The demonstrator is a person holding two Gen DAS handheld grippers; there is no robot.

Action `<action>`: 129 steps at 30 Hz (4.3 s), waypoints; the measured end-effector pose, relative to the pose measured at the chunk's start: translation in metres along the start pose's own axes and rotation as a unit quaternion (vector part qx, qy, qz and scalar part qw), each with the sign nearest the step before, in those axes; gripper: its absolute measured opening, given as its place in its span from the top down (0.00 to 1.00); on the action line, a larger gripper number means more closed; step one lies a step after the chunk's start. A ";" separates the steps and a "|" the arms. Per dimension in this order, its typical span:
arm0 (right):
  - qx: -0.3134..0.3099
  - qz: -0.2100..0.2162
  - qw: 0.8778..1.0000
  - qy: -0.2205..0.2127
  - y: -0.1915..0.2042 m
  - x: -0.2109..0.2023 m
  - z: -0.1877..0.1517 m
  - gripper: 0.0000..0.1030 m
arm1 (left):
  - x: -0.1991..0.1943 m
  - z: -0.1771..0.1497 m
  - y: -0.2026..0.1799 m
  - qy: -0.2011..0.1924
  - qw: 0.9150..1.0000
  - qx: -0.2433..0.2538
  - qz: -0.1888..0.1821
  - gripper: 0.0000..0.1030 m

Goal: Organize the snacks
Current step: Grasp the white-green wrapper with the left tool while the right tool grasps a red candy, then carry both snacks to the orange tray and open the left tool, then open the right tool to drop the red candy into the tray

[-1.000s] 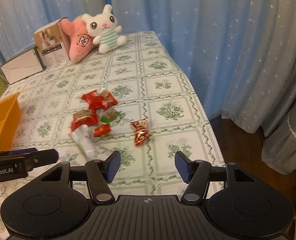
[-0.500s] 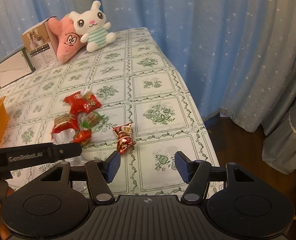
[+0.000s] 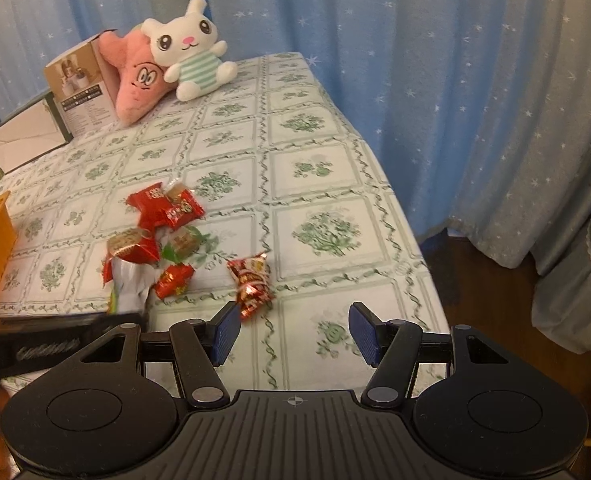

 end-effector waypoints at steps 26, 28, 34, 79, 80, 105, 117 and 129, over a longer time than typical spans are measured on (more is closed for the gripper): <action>-0.085 -0.017 0.996 0.012 0.050 0.029 0.009 0.79 | -0.037 -0.023 0.032 -0.003 0.982 0.181 0.059 0.77; -0.073 -0.011 0.997 0.012 0.049 0.021 0.009 0.79 | -0.036 -0.022 0.031 0.000 0.981 0.184 0.058 0.77; -0.053 0.003 0.999 0.001 0.054 -0.006 0.009 0.80 | -0.045 -0.019 0.042 0.001 0.991 0.134 0.027 0.81; -0.090 0.166 0.981 -0.040 0.263 -0.128 -0.007 0.80 | -0.293 -0.031 0.161 -0.158 0.981 -0.009 0.111 0.81; -0.092 0.168 0.981 -0.040 0.268 -0.127 -0.006 0.80 | -0.296 -0.030 0.166 -0.159 0.981 -0.011 0.113 0.81; -0.130 0.182 0.975 -0.002 0.344 -0.082 -0.008 0.80 | -0.277 -0.017 0.231 -0.121 0.985 -0.031 0.121 0.81; -0.130 0.182 0.975 0.004 0.349 -0.075 -0.006 0.80 | -0.267 -0.010 0.237 -0.115 0.985 -0.039 0.119 0.79; -0.128 0.187 0.974 0.009 0.352 -0.072 -0.007 0.80 | -0.283 -0.015 0.244 -0.127 0.982 -0.041 0.131 0.59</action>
Point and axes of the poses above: each gripper's, at about its wrist camera, not at the fingertips, and x roughly the way its jaws point, y to its left, z to its top, the point moved 1 cm from there along x, roughly the way its jaws point, and after that the axes turned 9 degrees about -z, right-handed, at the moved point
